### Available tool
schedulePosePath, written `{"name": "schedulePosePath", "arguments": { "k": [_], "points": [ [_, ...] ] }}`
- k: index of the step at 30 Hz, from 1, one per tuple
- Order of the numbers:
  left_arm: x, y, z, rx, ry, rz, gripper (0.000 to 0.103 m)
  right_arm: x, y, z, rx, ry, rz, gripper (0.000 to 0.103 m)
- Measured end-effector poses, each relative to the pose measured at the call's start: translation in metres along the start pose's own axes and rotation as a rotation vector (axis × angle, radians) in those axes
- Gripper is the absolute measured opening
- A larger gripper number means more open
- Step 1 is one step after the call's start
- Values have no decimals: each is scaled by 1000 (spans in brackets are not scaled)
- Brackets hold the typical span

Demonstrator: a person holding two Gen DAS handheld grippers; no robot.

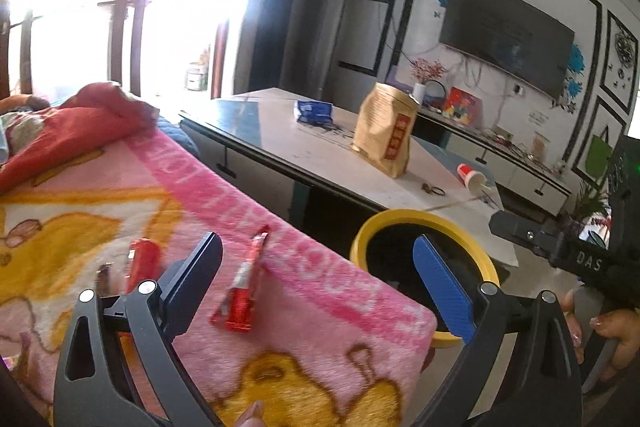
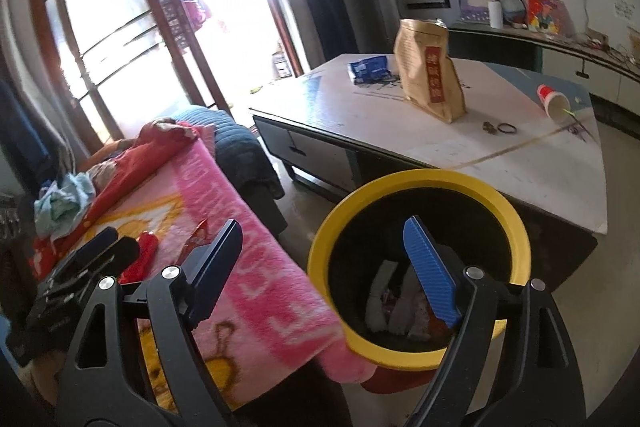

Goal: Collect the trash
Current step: 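Move both open tools back toward the red tubes on the blanket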

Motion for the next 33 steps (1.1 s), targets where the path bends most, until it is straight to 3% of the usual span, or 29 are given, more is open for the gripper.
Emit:
{"name": "schedulePosePath", "arguments": {
  "k": [19,33],
  "points": [
    [-33,6,58,-118,-102,-41,93,11,6,63,-137,-71,47,75],
    [-62,18,110,-182,-221,-69,93,31,13,130,-257,-157,99,75]
  ]
}}
Point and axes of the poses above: each gripper's, at about its wrist camera, not at the fingertips, and x roughly the way its jaws point, z to its left, y to its underside, the point moved 1 cm from there along x, roughly the way its jaws point, and after that the axes turned 9 degrees about z, right-handed, at the moved point
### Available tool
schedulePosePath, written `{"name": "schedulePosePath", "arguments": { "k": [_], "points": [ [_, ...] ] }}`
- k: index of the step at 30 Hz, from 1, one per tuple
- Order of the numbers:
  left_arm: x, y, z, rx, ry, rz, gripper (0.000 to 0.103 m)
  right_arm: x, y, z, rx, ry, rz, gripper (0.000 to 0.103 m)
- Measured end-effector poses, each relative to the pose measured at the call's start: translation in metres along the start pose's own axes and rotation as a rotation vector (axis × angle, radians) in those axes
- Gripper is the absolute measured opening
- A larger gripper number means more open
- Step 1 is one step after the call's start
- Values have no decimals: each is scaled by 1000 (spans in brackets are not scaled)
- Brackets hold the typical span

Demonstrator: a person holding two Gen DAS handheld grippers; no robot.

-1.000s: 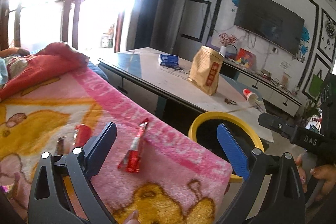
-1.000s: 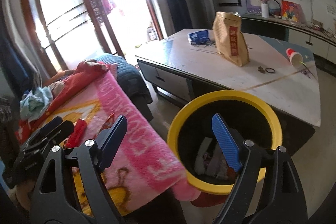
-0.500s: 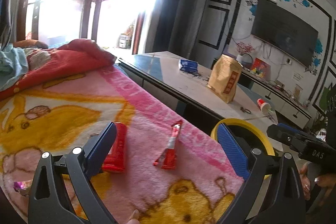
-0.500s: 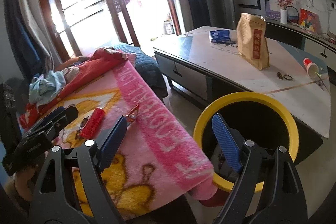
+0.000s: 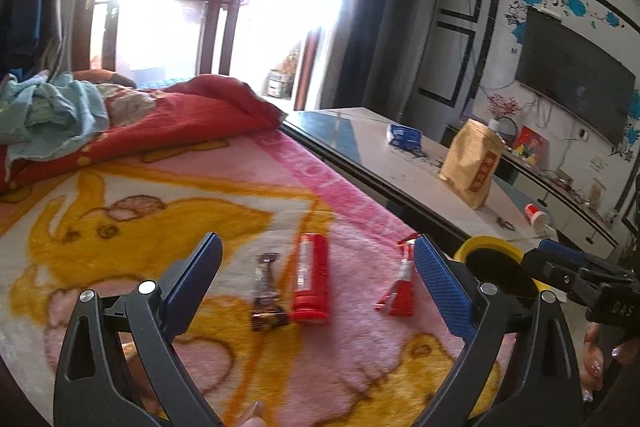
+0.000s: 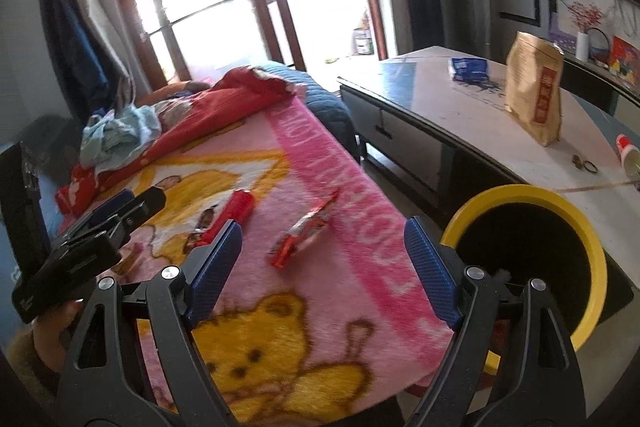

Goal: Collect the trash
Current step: 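Move both open tools back toward the red tubes on the blanket, then grasp the orange snack wrapper with the left tool while the right tool grasps the red tube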

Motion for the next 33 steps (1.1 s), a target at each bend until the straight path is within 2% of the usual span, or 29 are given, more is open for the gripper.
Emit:
{"name": "schedulePosePath", "arguments": {
  "k": [11,21,27,33],
  "points": [
    [-10,7,45,-43,-98,18,93,40,-4,42,-72,-41,75,75],
    [-2,27,86,-60,-186,113,93,85,-9,72,-91,-75,154,75],
    [2,35,103,-84,-185,162,92,114,-13,85,-79,-89,210,66],
    [10,45,120,-115,-169,224,83,139,-18,95,-67,-78,255,59]
  ]
}}
Point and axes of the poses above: each gripper's, at about its wrist camera, not at the fingertips, and x roughly the way its jaws point, z to its left, y to its underside, the point moved 1 cm from there along x, roughly the way its jaws point, and after that the axes turned 9 degrees about z, right-handed, at the moved point
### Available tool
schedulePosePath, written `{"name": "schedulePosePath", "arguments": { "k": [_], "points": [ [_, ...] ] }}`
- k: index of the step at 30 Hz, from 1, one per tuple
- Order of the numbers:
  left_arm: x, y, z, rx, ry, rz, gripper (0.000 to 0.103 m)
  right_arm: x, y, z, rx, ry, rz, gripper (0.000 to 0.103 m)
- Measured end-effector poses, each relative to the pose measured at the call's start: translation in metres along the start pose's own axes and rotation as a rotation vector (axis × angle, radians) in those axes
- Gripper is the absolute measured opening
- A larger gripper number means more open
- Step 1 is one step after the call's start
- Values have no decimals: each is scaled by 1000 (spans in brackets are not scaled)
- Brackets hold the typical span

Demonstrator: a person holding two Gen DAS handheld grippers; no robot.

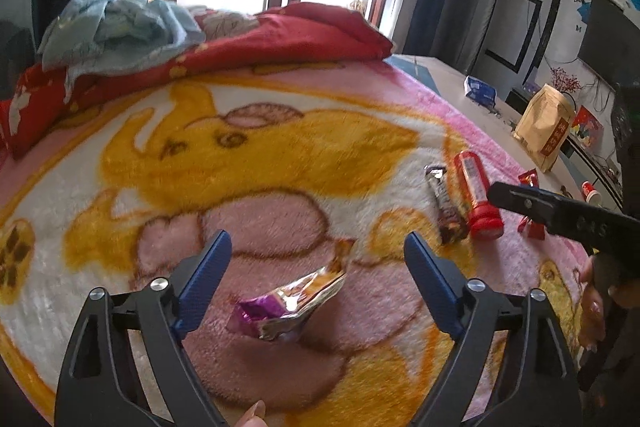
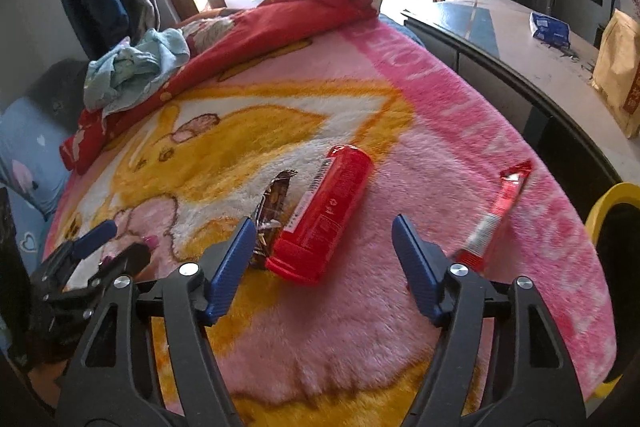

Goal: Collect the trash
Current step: 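Grasp the orange snack wrapper with the left tool while the right tool grasps the red tube, then lift the snack wrapper and red tube and carry them over the bin with both tools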

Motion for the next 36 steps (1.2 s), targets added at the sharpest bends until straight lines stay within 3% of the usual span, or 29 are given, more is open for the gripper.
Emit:
{"name": "schedulePosePath", "arguments": {
  "k": [11,17,20,28,36],
  "points": [
    [11,8,7,2,28,73,53,24,-1,-12,91,-45,66,49],
    [13,12,0,25,48,93,33,24,1,-19,98,-59,59,33],
    [13,13,-3,37,59,97,29,22,3,-22,101,-71,56,23],
    [9,12,-14,42,125,87,21,7,7,-22,88,-86,38,23],
    [-8,3,-47,83,187,28,20,-23,10,-31,71,-105,-13,23]
  ]
}}
Point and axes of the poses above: each gripper's, at about its wrist camera, not at the fingertips, and x roughly the way its jaws point, z to its left, y to its underside, the point moved 1 cm from there along x, roughly the way its jaws point, and after that the axes turned 9 degrees about z, right-handed, at the moved point
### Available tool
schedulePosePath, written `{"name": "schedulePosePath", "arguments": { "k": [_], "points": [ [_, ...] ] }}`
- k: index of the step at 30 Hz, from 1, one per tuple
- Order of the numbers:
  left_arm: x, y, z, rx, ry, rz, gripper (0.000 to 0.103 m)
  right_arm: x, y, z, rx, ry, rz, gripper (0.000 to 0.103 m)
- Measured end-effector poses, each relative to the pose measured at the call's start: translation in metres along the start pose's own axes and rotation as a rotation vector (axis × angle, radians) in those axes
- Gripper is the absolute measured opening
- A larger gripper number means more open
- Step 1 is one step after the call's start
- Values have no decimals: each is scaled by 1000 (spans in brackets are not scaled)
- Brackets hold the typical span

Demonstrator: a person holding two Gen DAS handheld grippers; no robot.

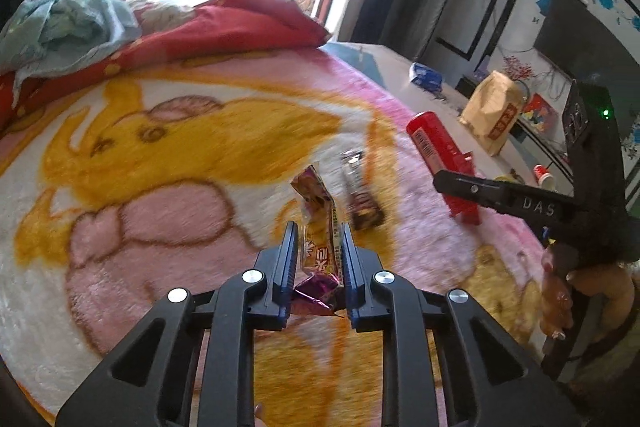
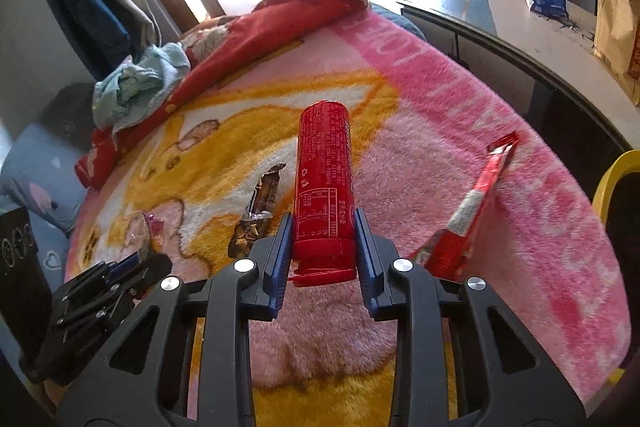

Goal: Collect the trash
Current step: 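Lift the snack wrapper and red tube and carry them over the bin with both tools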

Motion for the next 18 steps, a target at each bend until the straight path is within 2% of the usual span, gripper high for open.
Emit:
{"name": "schedulePosePath", "arguments": {
  "k": [10,18],
  "points": [
    [-5,-12,-38,59,55,-30,20,-40,-7,-28,33,8,-70,23],
    [-2,-19,-71,116,105,-42,19,-68,-4,-64,92,48,-111,23]
  ]
}}
Point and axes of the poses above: each gripper's, at about its wrist camera, not at the fingertips, and x roughly the way its jaws point, z to its left, y to its underside, the point moved 1 cm from there along x, roughly the way its jaws point, and after that the axes turned 9 degrees about z, right-handed, at the moved point
